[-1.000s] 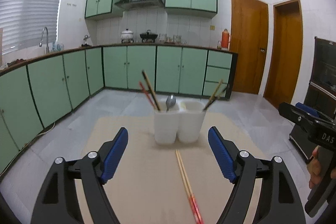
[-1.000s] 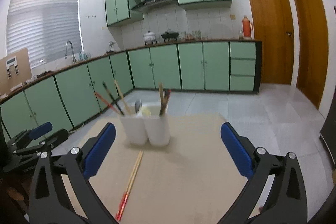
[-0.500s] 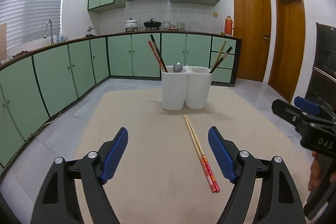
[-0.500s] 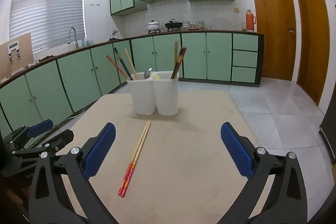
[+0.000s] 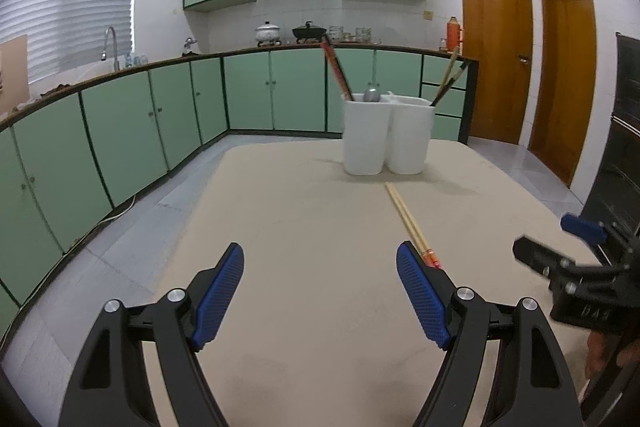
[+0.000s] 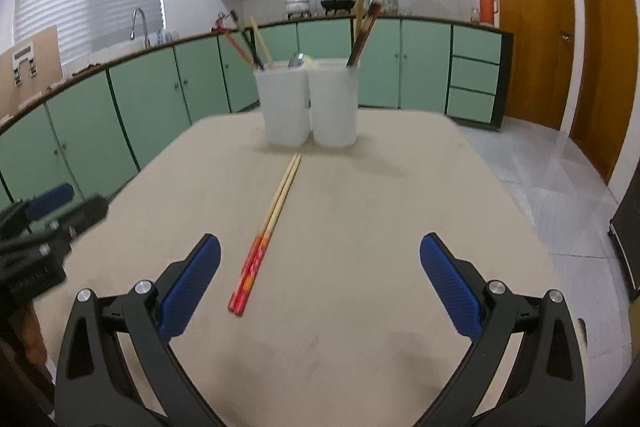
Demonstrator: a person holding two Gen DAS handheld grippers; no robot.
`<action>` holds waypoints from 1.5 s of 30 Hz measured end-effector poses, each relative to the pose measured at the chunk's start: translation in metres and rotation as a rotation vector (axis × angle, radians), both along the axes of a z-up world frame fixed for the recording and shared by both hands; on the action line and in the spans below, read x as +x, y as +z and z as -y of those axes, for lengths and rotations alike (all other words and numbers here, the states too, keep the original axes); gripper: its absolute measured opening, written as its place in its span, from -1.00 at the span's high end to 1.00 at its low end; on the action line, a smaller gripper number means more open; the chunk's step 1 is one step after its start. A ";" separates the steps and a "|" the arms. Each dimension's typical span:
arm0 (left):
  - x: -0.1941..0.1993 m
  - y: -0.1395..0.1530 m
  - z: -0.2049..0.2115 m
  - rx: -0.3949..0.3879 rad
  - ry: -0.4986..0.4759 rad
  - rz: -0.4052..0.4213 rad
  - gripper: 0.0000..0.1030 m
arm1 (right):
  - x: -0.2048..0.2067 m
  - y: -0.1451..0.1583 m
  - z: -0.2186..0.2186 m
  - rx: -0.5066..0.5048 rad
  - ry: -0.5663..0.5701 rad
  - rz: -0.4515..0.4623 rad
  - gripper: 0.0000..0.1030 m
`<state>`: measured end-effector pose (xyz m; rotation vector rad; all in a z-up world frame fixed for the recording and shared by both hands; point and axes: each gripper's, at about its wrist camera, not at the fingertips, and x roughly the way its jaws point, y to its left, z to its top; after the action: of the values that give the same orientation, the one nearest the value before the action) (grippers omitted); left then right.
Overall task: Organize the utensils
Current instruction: 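Lower the right gripper and close it on a red-patterned chopstick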
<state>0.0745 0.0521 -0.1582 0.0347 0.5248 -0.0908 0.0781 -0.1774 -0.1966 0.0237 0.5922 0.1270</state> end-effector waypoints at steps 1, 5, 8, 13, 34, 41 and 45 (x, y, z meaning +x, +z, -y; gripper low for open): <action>0.000 0.000 -0.003 -0.001 0.007 -0.002 -0.50 | 0.000 -0.004 -0.003 -0.004 0.005 -0.016 -0.86; 0.001 -0.002 -0.010 -0.006 0.018 -0.007 -0.50 | 0.003 -0.021 -0.017 -0.041 0.041 -0.089 -0.47; 0.002 -0.003 -0.011 -0.014 0.018 -0.012 -0.51 | 0.003 -0.033 -0.024 -0.063 0.049 -0.121 -0.45; 0.004 -0.005 -0.011 -0.019 0.012 -0.017 -0.52 | 0.006 -0.042 -0.033 -0.092 0.074 -0.163 -0.32; 0.007 -0.012 -0.012 -0.032 0.009 -0.034 -0.54 | 0.018 -0.046 -0.014 -0.120 -0.027 -0.212 -0.20; 0.006 -0.011 -0.007 -0.026 -0.004 -0.032 -0.54 | 0.018 -0.047 -0.019 -0.056 0.030 -0.206 0.03; 0.005 -0.012 -0.005 -0.027 -0.008 -0.034 -0.54 | 0.020 -0.049 -0.018 -0.047 0.020 -0.212 0.11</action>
<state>0.0796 0.0573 -0.1703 0.0086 0.5573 -0.1068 0.0984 -0.1592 -0.2459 -0.0144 0.8071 0.1304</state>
